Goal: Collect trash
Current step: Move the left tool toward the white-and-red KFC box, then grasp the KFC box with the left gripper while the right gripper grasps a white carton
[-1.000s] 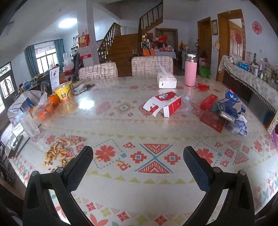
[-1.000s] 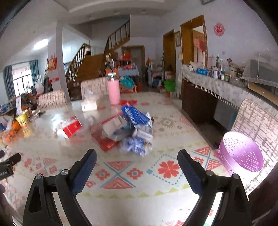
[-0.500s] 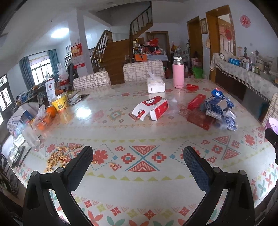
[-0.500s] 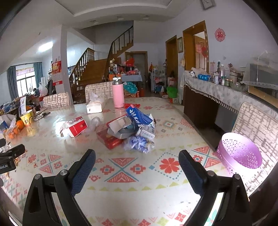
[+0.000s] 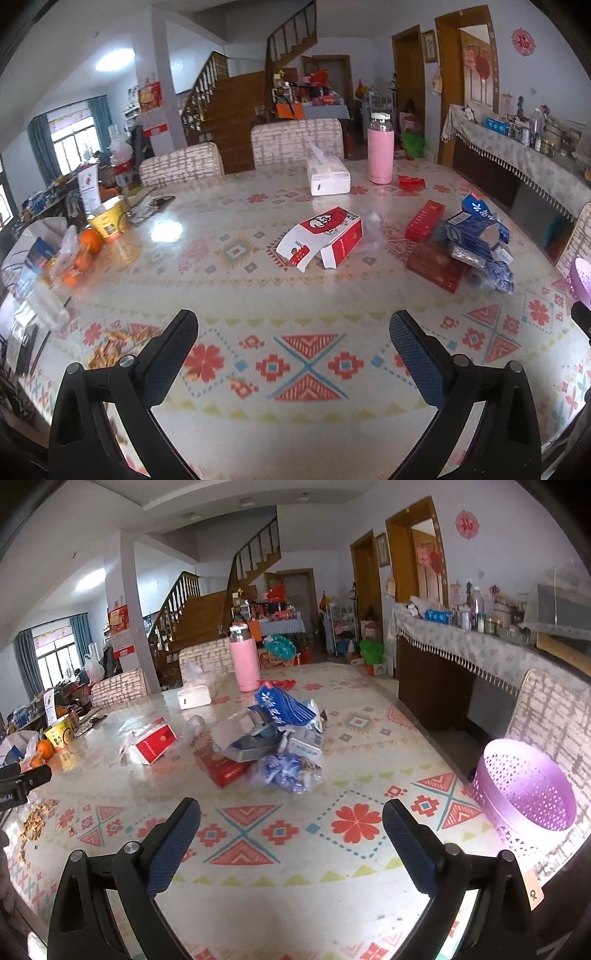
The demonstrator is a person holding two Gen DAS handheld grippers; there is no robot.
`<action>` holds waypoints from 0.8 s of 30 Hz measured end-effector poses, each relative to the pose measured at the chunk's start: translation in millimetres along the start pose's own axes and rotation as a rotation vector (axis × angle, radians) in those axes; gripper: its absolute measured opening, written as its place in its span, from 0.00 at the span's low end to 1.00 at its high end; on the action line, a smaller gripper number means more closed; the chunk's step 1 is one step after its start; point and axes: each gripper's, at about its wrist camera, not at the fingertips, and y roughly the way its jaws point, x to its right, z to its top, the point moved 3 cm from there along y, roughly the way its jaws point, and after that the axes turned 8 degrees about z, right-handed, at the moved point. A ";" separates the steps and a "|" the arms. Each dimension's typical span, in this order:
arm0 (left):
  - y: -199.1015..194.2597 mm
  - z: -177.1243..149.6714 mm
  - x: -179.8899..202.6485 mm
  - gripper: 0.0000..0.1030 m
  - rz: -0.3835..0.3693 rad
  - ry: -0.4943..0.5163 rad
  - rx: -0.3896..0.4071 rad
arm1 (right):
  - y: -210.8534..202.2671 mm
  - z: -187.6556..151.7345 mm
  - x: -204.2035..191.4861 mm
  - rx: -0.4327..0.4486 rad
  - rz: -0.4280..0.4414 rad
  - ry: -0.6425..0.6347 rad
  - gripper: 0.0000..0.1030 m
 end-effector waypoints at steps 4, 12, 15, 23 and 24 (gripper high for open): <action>36.1 24.7 4.5 1.00 -0.036 0.073 -0.012 | 22.2 2.7 11.8 -0.056 0.019 0.018 0.98; 123.6 81.2 40.3 1.00 -0.129 0.269 -0.061 | 62.7 9.0 14.7 -0.134 0.094 0.055 0.98; 147.4 89.9 57.2 1.00 -0.165 0.364 -0.067 | 70.6 9.3 13.9 -0.147 0.110 0.072 0.98; 205.7 96.0 77.6 1.00 -0.180 0.469 -0.142 | 85.2 13.3 11.7 -0.173 0.134 0.088 0.98; 210.9 95.1 78.6 1.00 -0.184 0.469 -0.158 | 86.8 15.1 10.6 -0.174 0.141 0.088 0.98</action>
